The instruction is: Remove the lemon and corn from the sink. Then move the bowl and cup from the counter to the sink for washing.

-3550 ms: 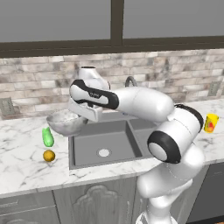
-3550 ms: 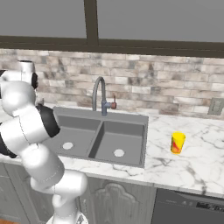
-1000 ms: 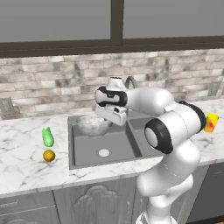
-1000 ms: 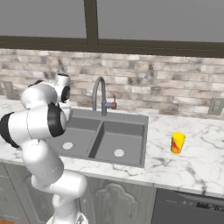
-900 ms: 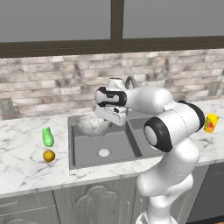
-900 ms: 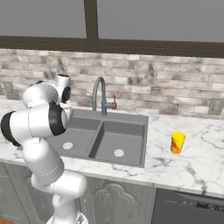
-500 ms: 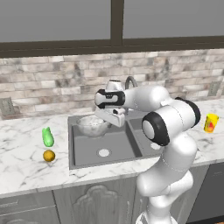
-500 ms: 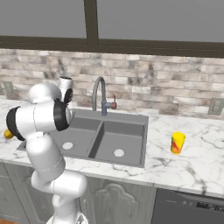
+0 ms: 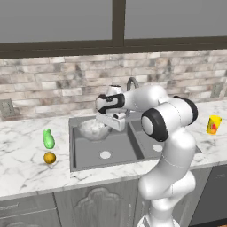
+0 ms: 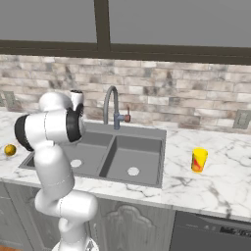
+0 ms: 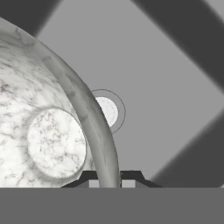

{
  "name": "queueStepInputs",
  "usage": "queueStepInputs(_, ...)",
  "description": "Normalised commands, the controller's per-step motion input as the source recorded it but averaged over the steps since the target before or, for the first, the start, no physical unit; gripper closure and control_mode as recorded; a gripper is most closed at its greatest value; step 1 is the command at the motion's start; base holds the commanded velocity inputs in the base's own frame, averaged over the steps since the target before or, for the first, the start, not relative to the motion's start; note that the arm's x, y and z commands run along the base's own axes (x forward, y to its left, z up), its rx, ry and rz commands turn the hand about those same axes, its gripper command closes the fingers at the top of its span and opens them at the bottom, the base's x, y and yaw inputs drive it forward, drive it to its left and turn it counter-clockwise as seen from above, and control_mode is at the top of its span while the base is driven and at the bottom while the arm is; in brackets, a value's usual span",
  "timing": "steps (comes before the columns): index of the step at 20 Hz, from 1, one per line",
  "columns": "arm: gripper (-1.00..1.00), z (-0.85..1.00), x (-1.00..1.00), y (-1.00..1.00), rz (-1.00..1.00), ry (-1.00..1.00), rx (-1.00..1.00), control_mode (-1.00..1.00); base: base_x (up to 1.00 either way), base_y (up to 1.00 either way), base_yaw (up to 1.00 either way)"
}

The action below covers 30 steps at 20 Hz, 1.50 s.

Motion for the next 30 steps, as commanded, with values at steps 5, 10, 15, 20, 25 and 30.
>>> queueStepInputs(5, 1.00, -0.28, 0.15, -0.02, 0.00, 0.00, 0.00, -1.00, 0.00, 0.00, 0.00)
queueStepInputs(10, 1.00, -0.25, 0.14, -0.05, 0.00, 0.00, 0.00, -1.00, 0.00, 0.00, 0.00)
queueStepInputs(15, 1.00, -0.27, 0.12, 0.00, 0.00, 0.00, 0.00, -1.00, 0.00, 0.00, 0.00)
queueStepInputs(20, 1.00, -0.25, 0.17, -0.01, 0.00, 0.00, 0.00, -1.00, 0.00, 0.00, 0.00)
queueStepInputs(25, 1.00, -0.20, 0.17, -0.02, 0.00, 0.00, 0.00, -1.00, 0.00, 0.00, 0.00)
queueStepInputs(30, 1.00, -0.18, 0.11, -0.02, 0.00, 0.00, 0.00, -1.00, 0.00, 0.00, 0.00)
